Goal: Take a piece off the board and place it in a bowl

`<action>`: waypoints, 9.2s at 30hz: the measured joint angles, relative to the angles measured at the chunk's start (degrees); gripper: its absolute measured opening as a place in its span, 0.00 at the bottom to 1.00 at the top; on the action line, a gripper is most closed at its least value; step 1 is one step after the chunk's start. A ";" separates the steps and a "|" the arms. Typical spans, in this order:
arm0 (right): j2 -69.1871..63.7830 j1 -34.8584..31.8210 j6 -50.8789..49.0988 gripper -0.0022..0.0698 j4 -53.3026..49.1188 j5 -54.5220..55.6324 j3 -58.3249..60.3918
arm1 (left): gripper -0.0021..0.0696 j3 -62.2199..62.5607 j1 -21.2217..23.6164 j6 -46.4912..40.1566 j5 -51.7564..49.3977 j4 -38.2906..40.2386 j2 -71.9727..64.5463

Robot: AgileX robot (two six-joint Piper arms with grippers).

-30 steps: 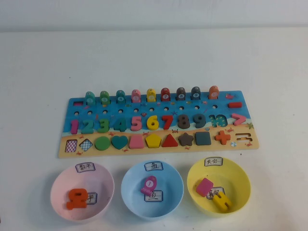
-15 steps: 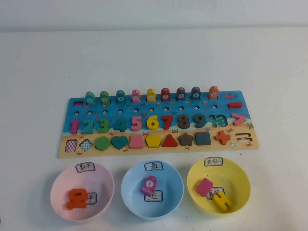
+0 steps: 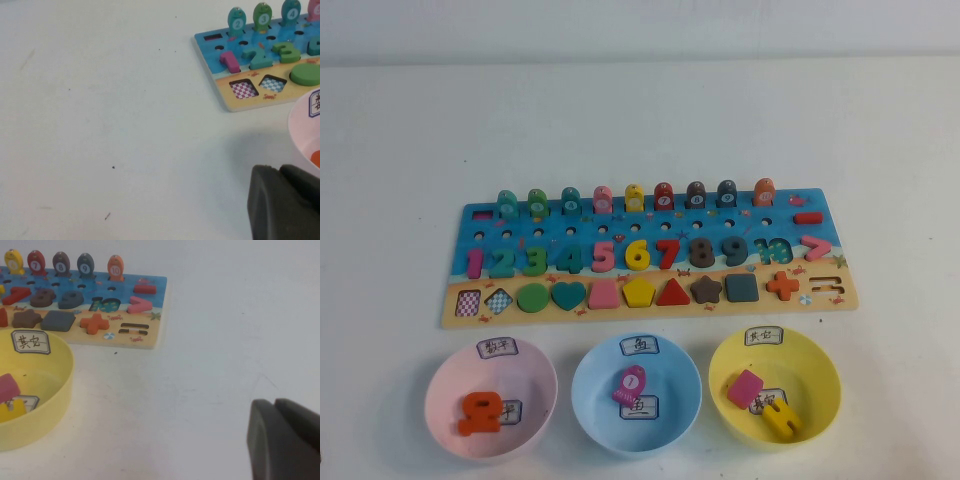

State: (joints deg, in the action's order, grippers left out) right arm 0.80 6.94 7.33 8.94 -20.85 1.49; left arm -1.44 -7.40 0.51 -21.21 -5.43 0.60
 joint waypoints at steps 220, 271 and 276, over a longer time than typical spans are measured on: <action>0.00 0.00 0.00 0.01 0.00 -0.12 0.00 | 0.10 88.08 -5.04 5.11 -33.75 4.90 -116.50; 0.00 0.00 0.00 0.01 0.00 -0.12 0.00 | 0.10 66.21 -17.01 1.20 -46.30 8.44 -80.11; 0.00 0.00 0.00 0.01 0.00 -0.12 0.00 | 0.10 66.21 -18.75 -1.58 -46.67 8.92 -81.05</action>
State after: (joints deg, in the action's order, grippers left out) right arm 0.80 6.94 7.33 8.94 -20.97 1.49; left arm 64.77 -26.15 -1.07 -67.88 3.49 -80.45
